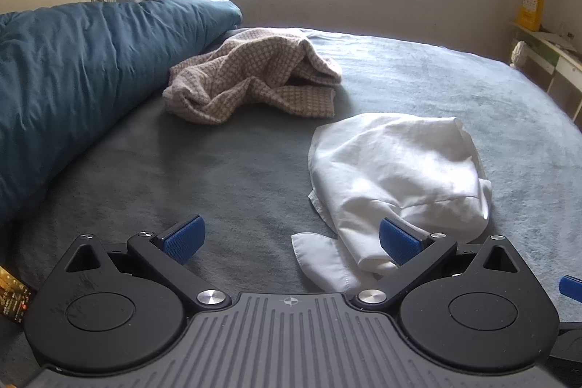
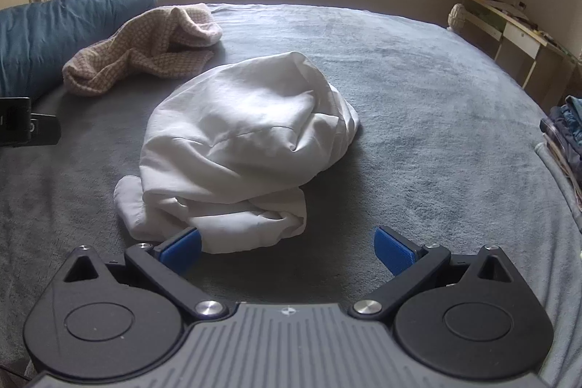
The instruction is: Fold clothes
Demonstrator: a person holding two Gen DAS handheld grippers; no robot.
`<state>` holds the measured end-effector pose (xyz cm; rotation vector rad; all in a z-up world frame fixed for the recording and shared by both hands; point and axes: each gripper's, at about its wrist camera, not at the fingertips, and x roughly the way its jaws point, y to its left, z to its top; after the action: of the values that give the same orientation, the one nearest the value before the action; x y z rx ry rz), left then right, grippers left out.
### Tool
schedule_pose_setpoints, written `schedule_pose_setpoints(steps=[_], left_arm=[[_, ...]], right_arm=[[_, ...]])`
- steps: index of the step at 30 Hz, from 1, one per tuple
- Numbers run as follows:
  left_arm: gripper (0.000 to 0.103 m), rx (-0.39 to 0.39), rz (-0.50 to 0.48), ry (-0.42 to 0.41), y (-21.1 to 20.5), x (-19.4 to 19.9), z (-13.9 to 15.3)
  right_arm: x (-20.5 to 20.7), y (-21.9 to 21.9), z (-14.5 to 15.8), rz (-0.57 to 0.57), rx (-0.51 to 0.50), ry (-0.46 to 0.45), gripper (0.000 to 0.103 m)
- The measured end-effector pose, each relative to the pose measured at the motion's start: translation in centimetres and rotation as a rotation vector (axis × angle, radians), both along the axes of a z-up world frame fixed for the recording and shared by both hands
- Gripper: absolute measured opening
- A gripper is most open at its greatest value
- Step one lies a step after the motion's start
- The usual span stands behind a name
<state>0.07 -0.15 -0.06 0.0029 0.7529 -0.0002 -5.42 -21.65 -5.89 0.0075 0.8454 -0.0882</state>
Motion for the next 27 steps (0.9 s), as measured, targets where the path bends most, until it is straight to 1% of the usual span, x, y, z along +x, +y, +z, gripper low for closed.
schedule_pose_setpoints(steps=[7, 11, 15, 19, 27], left_arm=[[0.103, -0.013, -0.005, -0.006, 0.1, 0.0, -0.14], [0.103, 0.002, -0.005, -0.011, -0.36, -0.02, -0.2], [0.103, 0.0, -0.005, -0.027, -0.28, -0.16, -0.09], [0.103, -0.014, -0.012, -0.041, -0.11, -0.48, 0.09], [0.103, -0.023, 0.005, -0.036, -0.06, -0.44, 0.12]], right_arm=[[-0.3, -0.72, -0.14, 0.011, 0.018, -0.004, 0.103], [0.01, 0.04, 0.02, -0.006, 0.0, -0.005, 0.103], [-0.08, 0.13, 0.16, -0.009, -0.004, -0.007, 0.103], [-0.21, 0.2, 0.26, -0.008, -0.007, -0.009, 0.103], [-0.27, 0.22, 0.26, -0.006, -0.006, -0.008, 0.103]])
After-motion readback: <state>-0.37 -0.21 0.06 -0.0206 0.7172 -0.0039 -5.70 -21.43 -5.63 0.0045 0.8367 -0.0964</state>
